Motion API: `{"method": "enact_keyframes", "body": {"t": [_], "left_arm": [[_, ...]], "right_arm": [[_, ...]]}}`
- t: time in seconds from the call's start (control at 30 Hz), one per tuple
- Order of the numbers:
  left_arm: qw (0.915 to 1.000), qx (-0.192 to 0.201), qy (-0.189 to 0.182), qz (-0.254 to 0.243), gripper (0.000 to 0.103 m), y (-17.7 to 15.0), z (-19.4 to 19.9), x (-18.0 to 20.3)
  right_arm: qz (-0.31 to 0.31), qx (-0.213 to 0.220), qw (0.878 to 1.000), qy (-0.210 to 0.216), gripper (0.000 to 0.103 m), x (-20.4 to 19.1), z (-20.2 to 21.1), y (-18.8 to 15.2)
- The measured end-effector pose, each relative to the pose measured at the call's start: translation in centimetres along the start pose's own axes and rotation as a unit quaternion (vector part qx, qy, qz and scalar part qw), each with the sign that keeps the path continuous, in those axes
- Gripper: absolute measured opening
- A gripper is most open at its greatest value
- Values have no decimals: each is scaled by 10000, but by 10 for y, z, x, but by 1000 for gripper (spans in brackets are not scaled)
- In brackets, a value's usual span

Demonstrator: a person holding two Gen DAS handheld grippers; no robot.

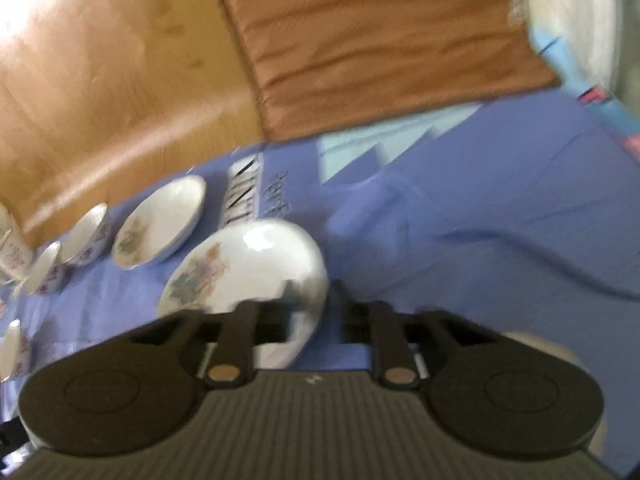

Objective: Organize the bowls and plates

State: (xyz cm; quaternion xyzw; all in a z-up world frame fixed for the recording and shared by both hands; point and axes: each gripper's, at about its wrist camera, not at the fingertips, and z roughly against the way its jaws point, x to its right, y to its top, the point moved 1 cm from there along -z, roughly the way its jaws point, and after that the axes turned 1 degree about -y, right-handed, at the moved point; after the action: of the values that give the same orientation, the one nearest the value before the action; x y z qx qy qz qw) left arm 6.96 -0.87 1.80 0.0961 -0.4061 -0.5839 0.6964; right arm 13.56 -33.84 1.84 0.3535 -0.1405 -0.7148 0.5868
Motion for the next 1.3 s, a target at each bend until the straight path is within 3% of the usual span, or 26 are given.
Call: {"method": "enact_keyframes", "body": {"t": [0.07, 0.23, 0.4, 0.57, 0.67, 0.77, 0.8, 0.83, 1.0, 1.17, 1.3], "left_arm": [[10000, -24, -6, 84, 35, 0, -1, -5], [9999, 0, -36, 163, 39, -1, 2, -10], [9996, 65, 65, 268, 43, -3, 12, -18], [9995, 104, 137, 280, 40, -2, 17, -22], [9995, 79, 193, 251, 39, -5, 18, -21], [9993, 97, 283, 231, 28, -5, 15, -21], [9993, 104, 287, 223, 18, -6, 14, -20], [9994, 59, 252, 213, 11, -6, 11, -21], [9996, 32, 275, 102, 11, -9, 22, -11], [9999, 4, 101, -63, 11, -12, 24, 11], [9989, -113, -157, -427, 11, -18, 16, 48]], "right_arm": [[293, 49, 9996, -8, 15, -20, -1, -4], [581, -341, 9951, 722, 14, -56, -2, -29], [701, -738, 9855, 1355, 14, -80, -2, -52], [783, -1180, 9713, 1911, 20, -99, 6, -66], [830, -911, 9771, 1735, 25, -99, 11, -64], [643, -666, 9835, 1552, 28, -95, 4, -57], [572, -678, 9838, 1556, 24, -95, 0, -57], [549, -694, 9835, 1580, 11, -96, -3, -57], [869, -514, 9825, 1565, 10, -104, 14, -65], [670, -321, 9854, 1531, 10, -84, 29, -61], [637, 91, 9892, 1315, 10, -58, 56, -63]]}}
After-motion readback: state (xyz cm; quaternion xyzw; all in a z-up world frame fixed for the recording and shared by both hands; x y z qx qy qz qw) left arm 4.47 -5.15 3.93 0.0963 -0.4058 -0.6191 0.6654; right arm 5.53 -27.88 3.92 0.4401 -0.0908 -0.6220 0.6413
